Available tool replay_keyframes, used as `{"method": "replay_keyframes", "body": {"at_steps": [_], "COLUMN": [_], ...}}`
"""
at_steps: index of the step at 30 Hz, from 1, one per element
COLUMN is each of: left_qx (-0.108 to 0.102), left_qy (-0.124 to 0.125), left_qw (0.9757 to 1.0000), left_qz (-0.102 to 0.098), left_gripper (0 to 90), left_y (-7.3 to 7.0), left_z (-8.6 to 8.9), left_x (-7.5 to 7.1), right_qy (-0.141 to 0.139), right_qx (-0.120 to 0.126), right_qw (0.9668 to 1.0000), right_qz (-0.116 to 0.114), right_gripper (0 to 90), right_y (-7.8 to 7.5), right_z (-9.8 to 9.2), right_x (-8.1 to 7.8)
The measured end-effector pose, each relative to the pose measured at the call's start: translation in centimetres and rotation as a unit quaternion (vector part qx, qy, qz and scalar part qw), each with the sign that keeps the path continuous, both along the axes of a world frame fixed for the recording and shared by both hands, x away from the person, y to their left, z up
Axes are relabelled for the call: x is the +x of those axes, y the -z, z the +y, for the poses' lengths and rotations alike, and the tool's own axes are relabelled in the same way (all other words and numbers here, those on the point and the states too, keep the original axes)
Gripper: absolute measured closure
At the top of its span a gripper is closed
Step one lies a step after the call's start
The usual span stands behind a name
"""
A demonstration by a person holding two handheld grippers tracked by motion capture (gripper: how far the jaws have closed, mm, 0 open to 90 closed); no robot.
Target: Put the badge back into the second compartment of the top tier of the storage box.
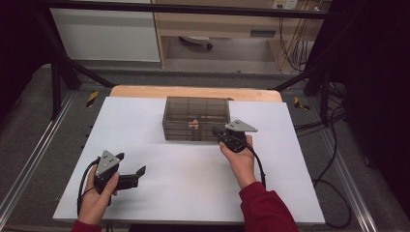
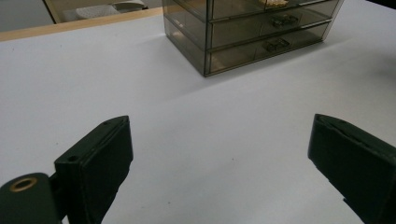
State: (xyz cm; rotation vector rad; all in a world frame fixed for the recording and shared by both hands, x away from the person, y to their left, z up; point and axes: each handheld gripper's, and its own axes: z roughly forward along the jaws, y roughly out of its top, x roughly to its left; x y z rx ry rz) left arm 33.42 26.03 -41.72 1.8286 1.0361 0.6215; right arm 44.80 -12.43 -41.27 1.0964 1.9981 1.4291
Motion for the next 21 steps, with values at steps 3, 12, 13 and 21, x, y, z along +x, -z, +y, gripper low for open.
{"method": "replay_keyframes", "body": {"at_steps": [3,12,13,21], "left_qx": [-0.009,-0.012,-0.012,-0.020], "left_qy": [0.001,-0.006,-0.008,-0.017], "left_qw": [0.9999,0.9998,0.9998,0.9996], "left_qz": [-0.010,-0.011,-0.012,-0.012], "left_gripper": [6.9,6.5,6.5,6.5], "left_y": [-0.2,0.1,0.1,0.3], "left_z": [0.1,-0.3,-0.3,0.2], "left_x": [-0.1,0.1,0.1,0.2], "right_qy": [-0.003,-0.018,-0.019,-0.028], "right_qx": [-0.003,-0.008,-0.009,0.003], "right_qw": [1.0000,0.9995,0.9995,0.9992], "right_qz": [-0.008,-0.022,-0.025,-0.028], "right_gripper": [90.0,90.0,90.0,90.0], "right_y": [-0.2,0.1,0.1,-0.5], "right_z": [-0.2,-0.4,-0.4,-0.4], "right_x": [-0.4,-1.6,-1.7,-2.6]}}
